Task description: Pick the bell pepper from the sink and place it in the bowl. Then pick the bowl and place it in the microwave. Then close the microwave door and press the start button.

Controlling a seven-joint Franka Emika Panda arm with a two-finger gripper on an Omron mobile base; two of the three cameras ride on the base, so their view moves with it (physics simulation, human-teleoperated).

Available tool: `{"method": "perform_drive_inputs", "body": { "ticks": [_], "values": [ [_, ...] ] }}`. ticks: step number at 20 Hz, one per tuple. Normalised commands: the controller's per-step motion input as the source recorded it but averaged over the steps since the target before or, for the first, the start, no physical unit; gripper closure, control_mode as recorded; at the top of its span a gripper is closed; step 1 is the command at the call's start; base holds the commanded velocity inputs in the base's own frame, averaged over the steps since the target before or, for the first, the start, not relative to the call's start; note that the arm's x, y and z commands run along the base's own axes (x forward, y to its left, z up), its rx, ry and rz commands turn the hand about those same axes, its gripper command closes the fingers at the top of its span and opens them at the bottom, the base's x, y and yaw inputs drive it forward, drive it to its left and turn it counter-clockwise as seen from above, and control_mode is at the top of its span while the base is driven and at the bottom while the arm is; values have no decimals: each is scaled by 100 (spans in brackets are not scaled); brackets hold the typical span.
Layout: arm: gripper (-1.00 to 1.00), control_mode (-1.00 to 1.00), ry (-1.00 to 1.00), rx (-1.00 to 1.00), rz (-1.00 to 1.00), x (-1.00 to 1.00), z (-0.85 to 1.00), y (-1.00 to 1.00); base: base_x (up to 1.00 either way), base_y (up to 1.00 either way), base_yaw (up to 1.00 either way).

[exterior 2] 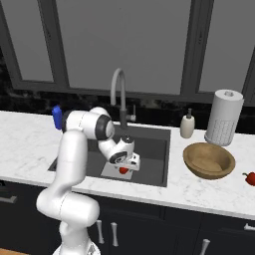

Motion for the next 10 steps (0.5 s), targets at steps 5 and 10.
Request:
{"method": "perform_drive_inputs", "body": {
  "ticks": [5,10],
  "values": [
    [-100,-100,0,0,0,24,-27,0,0,0,0],
    [100,-100,0,0,0,6,-22,0,0,0,0]
  ]
}}
